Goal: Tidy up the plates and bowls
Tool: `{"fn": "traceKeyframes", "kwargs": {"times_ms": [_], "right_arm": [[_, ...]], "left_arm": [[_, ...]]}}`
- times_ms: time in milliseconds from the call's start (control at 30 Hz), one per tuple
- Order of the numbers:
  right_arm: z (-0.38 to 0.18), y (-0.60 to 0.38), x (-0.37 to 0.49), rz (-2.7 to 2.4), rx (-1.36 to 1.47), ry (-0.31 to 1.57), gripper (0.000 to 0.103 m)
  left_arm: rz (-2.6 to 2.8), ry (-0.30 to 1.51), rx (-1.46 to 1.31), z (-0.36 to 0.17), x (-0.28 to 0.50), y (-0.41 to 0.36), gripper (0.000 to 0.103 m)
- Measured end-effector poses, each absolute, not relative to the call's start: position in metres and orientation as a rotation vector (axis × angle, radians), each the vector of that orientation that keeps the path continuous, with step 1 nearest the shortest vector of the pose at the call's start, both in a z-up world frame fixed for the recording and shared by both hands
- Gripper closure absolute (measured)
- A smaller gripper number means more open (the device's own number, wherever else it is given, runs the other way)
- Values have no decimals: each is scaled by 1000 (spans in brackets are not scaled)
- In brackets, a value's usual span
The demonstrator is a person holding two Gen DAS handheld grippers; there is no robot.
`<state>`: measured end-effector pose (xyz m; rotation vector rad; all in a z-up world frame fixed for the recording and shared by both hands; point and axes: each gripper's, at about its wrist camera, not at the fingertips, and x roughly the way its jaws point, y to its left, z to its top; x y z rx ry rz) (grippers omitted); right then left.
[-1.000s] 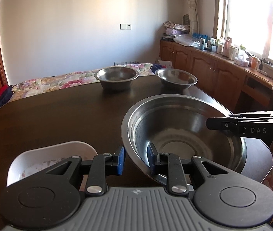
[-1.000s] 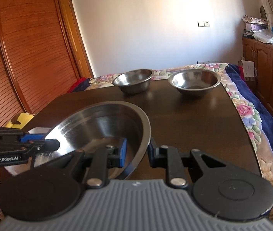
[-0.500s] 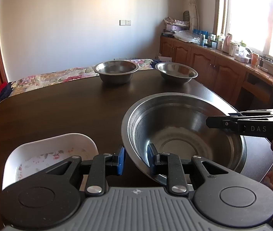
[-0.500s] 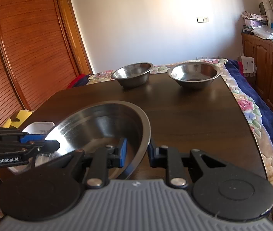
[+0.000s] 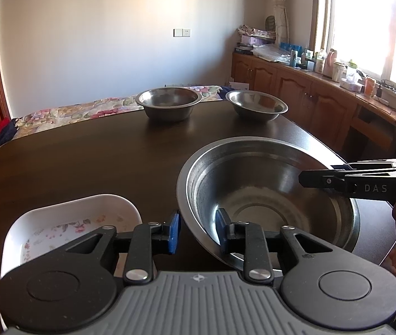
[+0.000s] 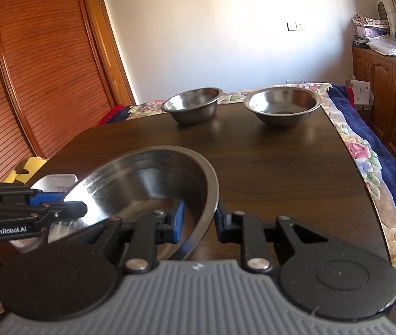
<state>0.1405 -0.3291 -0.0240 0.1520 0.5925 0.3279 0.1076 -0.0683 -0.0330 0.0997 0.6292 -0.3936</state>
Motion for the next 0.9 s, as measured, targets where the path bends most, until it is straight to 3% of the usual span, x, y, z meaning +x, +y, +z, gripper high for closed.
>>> {"fn": "traceKeyframes", "kwargs": {"times_ms": [100, 300, 900], "right_arm": [[-22, -332, 141, 322, 154, 588, 74], [-12, -340, 143, 316, 142, 565, 74], [59, -364, 221, 345, -8, 456, 71]], "left_arm": [[-388, 625, 93, -32, 108, -67, 61], [-378, 604, 78, -24, 112, -62, 54], [-296, 540, 93, 25, 189, -65, 50]]}}
